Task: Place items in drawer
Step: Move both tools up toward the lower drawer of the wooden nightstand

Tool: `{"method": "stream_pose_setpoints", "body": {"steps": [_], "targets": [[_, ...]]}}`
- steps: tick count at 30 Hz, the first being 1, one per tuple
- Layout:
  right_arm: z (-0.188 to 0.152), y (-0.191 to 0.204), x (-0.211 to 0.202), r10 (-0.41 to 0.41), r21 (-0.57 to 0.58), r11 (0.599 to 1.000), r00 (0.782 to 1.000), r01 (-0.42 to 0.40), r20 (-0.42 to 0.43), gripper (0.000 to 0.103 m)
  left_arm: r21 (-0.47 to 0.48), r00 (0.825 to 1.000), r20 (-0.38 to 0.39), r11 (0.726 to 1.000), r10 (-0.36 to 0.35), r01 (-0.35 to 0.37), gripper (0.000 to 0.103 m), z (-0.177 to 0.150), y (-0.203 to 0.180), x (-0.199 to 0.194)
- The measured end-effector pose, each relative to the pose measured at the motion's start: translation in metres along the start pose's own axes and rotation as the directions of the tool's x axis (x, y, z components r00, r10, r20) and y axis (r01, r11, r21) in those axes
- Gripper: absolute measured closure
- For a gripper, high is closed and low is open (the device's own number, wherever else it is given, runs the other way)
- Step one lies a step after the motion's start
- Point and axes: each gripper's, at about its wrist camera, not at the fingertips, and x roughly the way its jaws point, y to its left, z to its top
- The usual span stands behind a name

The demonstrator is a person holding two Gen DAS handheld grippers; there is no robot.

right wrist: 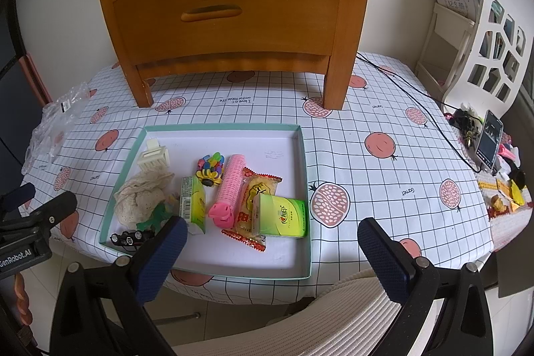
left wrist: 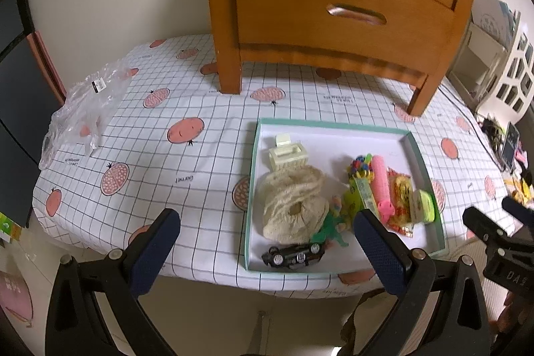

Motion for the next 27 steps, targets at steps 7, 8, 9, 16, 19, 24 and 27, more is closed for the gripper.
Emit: {"method": "stream_pose_setpoints", "body": {"steps": [7, 8, 9, 16, 19, 24, 27], "targets": [[0.019, -0.01, 0.002, 0.02, 0.051, 0.998, 1.0, -0.021, 0.016, 0.0, -0.017, 0.998, 0.042, 0.999, -0.036, 0.036, 0.0, 0.032, 0.005, 0.002], [0.024, -0.012, 0.001, 0.026, 0.061, 0.998, 0.999, -0.027, 0.027, 0.0, -0.014, 0.998, 0.053, 0.999, -0.036, 0.037, 0.0, 0.037, 0.006, 0.002], [0.031, -0.013, 0.0, 0.031, 0.067, 0.997, 0.999, -0.033, 0.039, 0.0, -0.012, 0.997, 0.067, 0.999, -0.035, 0.036, 0.0, 0.043, 0.006, 0.002], [0.082, -0.02, -0.001, 0.061, 0.085, 0.994, 0.989, -0.073, 0.131, 0.0, -0.025, 0.989, 0.136, 0.998, -0.062, 0.066, 0.0, 0.093, 0.012, 0.011], [0.103, -0.021, 0.001, 0.064, 0.068, 0.995, 0.983, -0.077, 0.173, 0.0, -0.025, 0.984, 0.162, 0.997, -0.074, 0.079, 0.0, 0.116, 0.014, 0.017], [0.142, -0.027, 0.009, 0.068, 0.048, 0.996, 0.972, -0.081, 0.224, 0.0, -0.048, 0.977, 0.171, 0.989, -0.127, 0.137, 0.0, 0.152, 0.022, 0.031], [0.162, -0.031, 0.017, 0.063, 0.032, 0.997, 0.97, -0.072, 0.235, 0.0, -0.051, 0.968, 0.188, 0.983, -0.164, 0.176, 0.0, 0.174, 0.029, 0.038]]}}
